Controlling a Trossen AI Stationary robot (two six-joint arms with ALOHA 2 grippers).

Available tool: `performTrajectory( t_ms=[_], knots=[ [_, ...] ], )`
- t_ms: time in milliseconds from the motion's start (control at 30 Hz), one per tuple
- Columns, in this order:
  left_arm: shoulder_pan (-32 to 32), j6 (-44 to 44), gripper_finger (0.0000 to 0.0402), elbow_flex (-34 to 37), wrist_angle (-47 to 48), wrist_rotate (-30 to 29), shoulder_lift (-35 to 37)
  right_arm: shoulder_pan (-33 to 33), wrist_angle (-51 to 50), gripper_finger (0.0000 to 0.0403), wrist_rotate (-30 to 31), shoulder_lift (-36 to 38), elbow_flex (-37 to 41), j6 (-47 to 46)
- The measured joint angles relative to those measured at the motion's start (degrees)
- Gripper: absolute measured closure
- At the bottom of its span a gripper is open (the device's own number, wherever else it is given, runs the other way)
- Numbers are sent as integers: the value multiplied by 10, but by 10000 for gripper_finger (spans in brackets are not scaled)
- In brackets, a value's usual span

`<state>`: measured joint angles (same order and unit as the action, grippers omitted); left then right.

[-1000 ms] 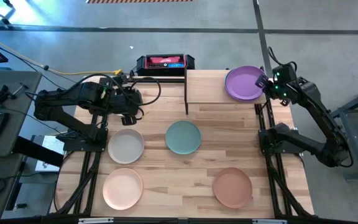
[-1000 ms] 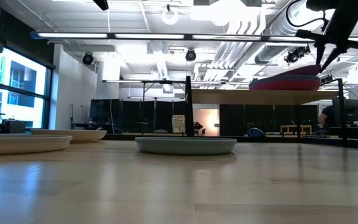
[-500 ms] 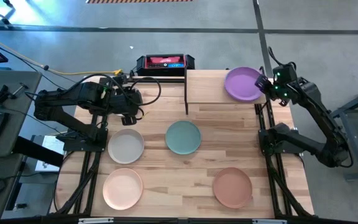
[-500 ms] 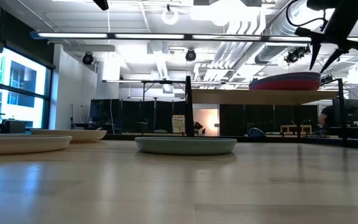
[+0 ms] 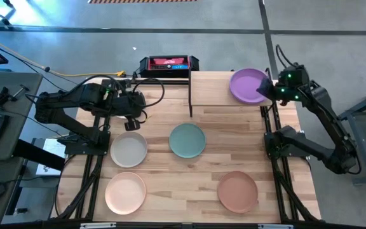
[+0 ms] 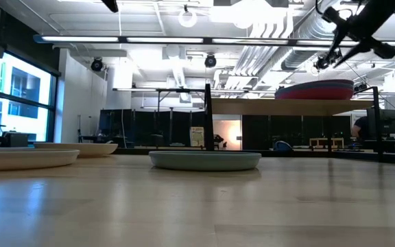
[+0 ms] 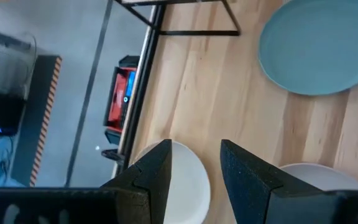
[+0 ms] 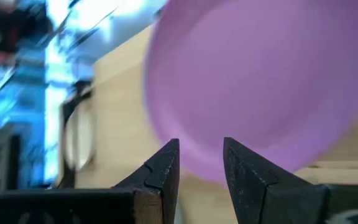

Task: Place and stack plates onto a shelf
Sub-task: Stack the white plate on top of the purple plate on the shelf

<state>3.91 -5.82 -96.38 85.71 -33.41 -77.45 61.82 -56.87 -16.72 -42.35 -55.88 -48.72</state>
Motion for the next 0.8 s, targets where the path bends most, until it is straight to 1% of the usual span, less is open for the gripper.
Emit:
performTrajectory(
  t_ms=[100, 233, 500, 667, 800],
  knots=[
    [-7, -22, 275, 0, 2, -1, 0, -7, 10, 300, -56, 0, 0, 25],
    [-13, -56, 275, 0, 12, 8, 0, -33, 15, 300, -88, 0, 0, 40],
    [-13, -130, 275, 0, 34, 86, 0, -105, 15, 300, -103, 0, 0, 42],
    [-13, -178, 275, 0, 43, 92, 0, -160, 31, 300, -103, 0, 0, 42],
    [-13, -224, 275, 0, 43, 92, 0, -207, 73, 300, -103, 0, 0, 42]
  ],
)
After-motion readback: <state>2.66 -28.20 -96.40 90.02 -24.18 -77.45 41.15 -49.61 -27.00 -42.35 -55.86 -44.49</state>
